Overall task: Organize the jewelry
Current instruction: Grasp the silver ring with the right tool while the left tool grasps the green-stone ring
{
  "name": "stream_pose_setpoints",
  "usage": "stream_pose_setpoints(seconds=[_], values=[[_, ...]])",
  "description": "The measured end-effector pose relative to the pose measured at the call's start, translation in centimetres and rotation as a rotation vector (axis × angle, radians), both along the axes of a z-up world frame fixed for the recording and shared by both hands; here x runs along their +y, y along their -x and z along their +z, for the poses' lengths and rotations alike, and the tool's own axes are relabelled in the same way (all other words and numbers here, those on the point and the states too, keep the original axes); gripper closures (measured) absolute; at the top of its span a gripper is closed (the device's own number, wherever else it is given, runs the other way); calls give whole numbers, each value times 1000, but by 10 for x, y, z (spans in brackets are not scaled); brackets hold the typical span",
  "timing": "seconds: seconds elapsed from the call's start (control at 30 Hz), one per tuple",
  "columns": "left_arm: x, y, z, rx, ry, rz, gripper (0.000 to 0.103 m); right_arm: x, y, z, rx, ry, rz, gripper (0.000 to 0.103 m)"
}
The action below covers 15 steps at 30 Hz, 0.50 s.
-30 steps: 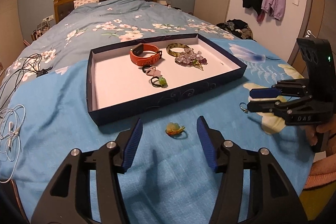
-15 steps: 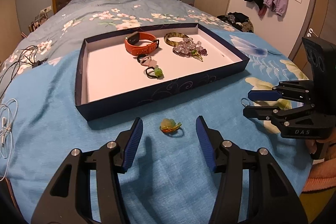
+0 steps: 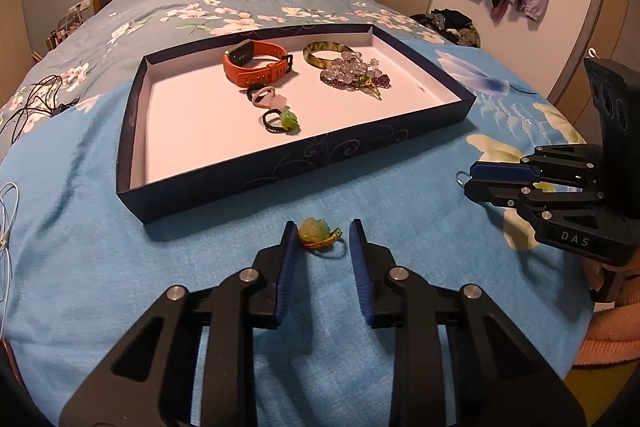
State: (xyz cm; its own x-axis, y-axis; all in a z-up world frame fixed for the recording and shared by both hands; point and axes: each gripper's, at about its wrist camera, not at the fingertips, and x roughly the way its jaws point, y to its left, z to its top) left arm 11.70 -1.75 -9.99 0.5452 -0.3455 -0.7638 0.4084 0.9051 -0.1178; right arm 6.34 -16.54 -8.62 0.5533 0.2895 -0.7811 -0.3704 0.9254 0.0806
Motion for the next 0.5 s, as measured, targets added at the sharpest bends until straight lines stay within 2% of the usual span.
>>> stream_pose_setpoints(seconds=[0.1, 0.5], values=[[1, 0, 0, 1, 4, 2, 81, 0, 0, 0, 1, -1, 1, 97], [4, -1, 0, 7, 23, 13, 82, 0, -1, 2, -6, -5, 1, 97]])
